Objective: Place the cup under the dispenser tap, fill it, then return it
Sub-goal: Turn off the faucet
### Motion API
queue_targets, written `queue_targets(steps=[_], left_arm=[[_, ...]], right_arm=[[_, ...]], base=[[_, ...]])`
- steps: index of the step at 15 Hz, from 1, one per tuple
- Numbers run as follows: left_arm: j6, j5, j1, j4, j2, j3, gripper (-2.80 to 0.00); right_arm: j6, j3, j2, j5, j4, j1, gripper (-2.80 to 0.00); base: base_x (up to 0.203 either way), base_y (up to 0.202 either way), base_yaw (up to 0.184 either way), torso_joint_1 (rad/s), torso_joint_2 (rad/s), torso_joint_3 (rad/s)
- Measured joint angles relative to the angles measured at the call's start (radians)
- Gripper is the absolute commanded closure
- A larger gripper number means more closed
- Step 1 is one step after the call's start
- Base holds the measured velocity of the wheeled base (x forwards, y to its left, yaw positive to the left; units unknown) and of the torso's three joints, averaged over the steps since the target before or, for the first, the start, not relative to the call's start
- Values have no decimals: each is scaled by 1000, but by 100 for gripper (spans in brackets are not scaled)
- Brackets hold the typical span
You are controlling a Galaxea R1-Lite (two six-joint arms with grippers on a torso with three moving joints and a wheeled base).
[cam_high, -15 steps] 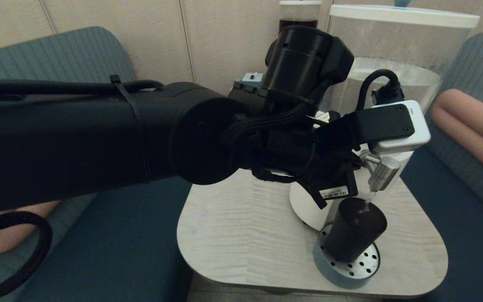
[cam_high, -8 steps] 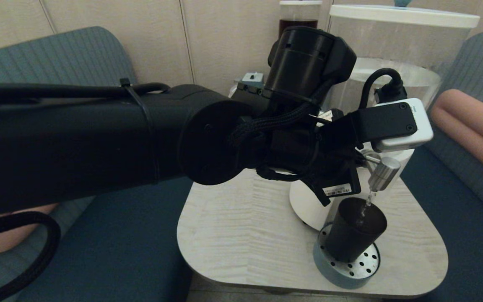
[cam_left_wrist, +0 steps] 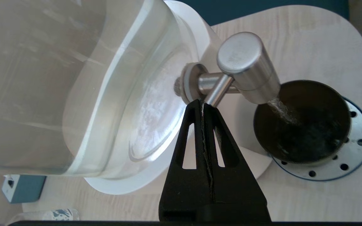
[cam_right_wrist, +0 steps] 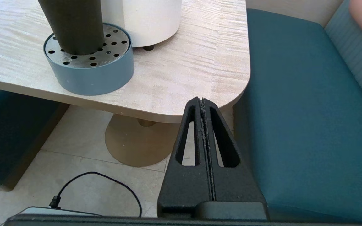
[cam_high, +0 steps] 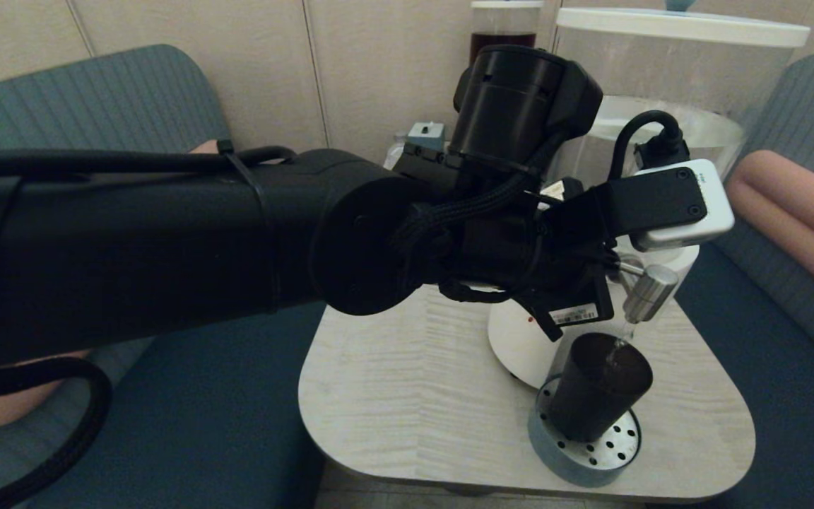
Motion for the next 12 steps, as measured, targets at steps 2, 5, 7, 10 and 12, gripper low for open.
queue_targets(steps=[2, 5, 7, 10, 12], left_arm=[[4, 1, 0, -13, 3, 0, 0], [23, 2, 0, -22, 10, 1, 0], [33, 2, 0, -23, 13, 1, 0], [39, 6, 0, -55, 18, 1, 0], [39, 11, 1, -80, 20, 11, 0]], right_arm=[[0, 0, 0, 0, 0, 0, 0], [0, 0, 0, 0, 0, 0, 0], [0, 0, 0, 0, 0, 0, 0], [0, 0, 0, 0, 0, 0, 0], [0, 0, 0, 0, 0, 0, 0]], base=[[0, 0, 0, 0, 0, 0], [0, 0, 0, 0, 0, 0], [0, 0, 0, 0, 0, 0], [0, 0, 0, 0, 0, 0], [0, 0, 0, 0, 0, 0]])
